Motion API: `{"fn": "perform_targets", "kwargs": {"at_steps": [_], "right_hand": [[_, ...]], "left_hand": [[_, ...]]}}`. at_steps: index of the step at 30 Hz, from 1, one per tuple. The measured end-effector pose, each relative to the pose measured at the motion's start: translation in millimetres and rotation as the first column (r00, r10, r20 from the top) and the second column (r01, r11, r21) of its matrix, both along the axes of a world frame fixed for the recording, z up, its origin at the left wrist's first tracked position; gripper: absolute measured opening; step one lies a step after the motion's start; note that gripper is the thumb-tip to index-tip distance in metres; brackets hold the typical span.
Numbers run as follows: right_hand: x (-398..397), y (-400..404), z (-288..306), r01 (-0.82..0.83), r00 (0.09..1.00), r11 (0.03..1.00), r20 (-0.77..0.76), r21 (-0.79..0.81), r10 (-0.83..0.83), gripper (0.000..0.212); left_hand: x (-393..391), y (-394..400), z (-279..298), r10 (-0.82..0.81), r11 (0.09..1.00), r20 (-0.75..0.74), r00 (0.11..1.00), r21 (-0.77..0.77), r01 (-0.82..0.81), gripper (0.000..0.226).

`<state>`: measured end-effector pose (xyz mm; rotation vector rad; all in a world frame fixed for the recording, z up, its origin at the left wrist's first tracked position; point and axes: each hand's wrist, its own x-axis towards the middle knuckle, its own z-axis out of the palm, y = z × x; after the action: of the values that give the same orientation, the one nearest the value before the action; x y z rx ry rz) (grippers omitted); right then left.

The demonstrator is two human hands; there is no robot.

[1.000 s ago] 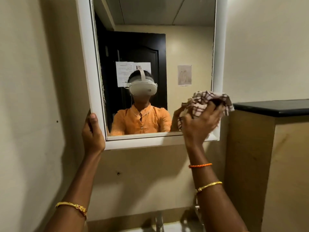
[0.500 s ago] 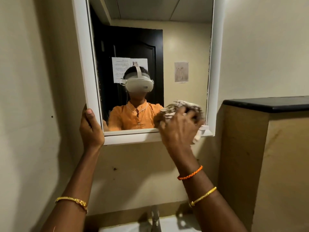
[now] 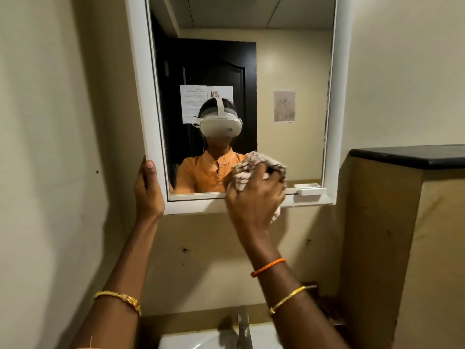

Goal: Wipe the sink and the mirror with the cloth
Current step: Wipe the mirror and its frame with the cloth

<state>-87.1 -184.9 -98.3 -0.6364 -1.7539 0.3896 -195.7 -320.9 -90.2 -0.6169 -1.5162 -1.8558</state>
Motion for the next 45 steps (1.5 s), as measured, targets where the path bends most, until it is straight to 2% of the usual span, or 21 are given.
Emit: {"fn": "perform_targets", "kwargs": {"at_steps": [3,5,7,9,11,13,15,17,20,22,27,31,35,38,41,45], "right_hand": [[-22,-35,-8,-0.125,0.990,0.978,-0.042,0.169,0.133,0.055],[-25,-30,-9,-0.176,0.974,0.956,-0.100,0.236,0.204,0.053],[-22,-4,-8,-0.148,0.952,0.977,-0.247,0.154,0.183,0.050],[-17,25,0,-0.098,0.905,0.994,-0.412,0.037,0.105,0.047],[-20,38,8,-0.061,0.873,0.998,-0.484,0.020,0.063,0.042],[-29,33,12,-0.035,0.870,0.997,-0.489,0.064,0.062,0.039],[-37,14,18,-0.074,0.867,0.985,-0.477,0.155,0.140,0.040],[-46,-14,32,-0.155,0.857,0.936,-0.429,0.316,0.286,0.040],[-61,-58,56,-0.289,0.870,0.809,-0.213,0.512,0.445,0.048],[-69,-76,60,-0.346,0.875,0.773,-0.114,0.531,0.470,0.058],[-63,-81,21,-0.320,0.914,0.779,-0.040,0.539,0.403,0.056],[-54,-82,-12,-0.277,0.959,0.786,0.102,0.553,0.266,0.060],[-42,-76,-42,-0.277,0.960,0.753,0.198,0.597,0.196,0.060],[-33,-70,-47,-0.294,0.952,0.736,0.253,0.610,0.170,0.060],[-25,-68,-43,-0.300,0.948,0.787,0.262,0.539,0.182,0.054],[-9,-31,-52,-0.181,0.977,0.885,0.179,0.428,0.113,0.058]], "left_hand": [[3,-4,0,-0.041,0.999,0.070,0.997,0.017,0.039,0.039],[2,-10,2,-0.100,0.995,0.090,0.991,0.026,0.098,0.036],[-1,-19,1,-0.208,0.978,0.115,0.971,0.013,0.208,0.030],[-6,-28,1,-0.283,0.956,0.165,0.945,-0.030,0.292,0.038],[-9,-32,1,-0.315,0.942,0.210,0.926,-0.049,0.332,0.046],[-11,-34,2,-0.337,0.935,0.213,0.917,-0.043,0.353,0.056],[-11,-35,2,-0.360,0.927,0.212,0.909,-0.031,0.374,0.059],[-12,-35,4,-0.357,0.929,0.212,0.910,-0.021,0.370,0.048],[-15,-35,6,-0.382,0.919,0.227,0.896,-0.013,0.395,0.040],[-14,-36,7,-0.412,0.907,0.216,0.885,0.001,0.422,0.037],[-10,-32,2,-0.470,0.877,0.201,0.859,-0.001,0.480,0.036],[-8,-36,-2,-0.536,0.835,0.264,0.802,0.026,0.549,0.051],[-8,-36,-1,-0.432,0.892,0.196,0.880,-0.048,0.449,0.050],[-5,-32,-5,-0.318,0.935,0.112,0.941,-0.126,0.331,0.028],[-2,-28,-11,-0.262,0.952,0.083,0.962,-0.143,0.272,0.032],[3,-28,-18,-0.244,0.954,0.098,0.965,-0.157,0.257,0.037]]}}
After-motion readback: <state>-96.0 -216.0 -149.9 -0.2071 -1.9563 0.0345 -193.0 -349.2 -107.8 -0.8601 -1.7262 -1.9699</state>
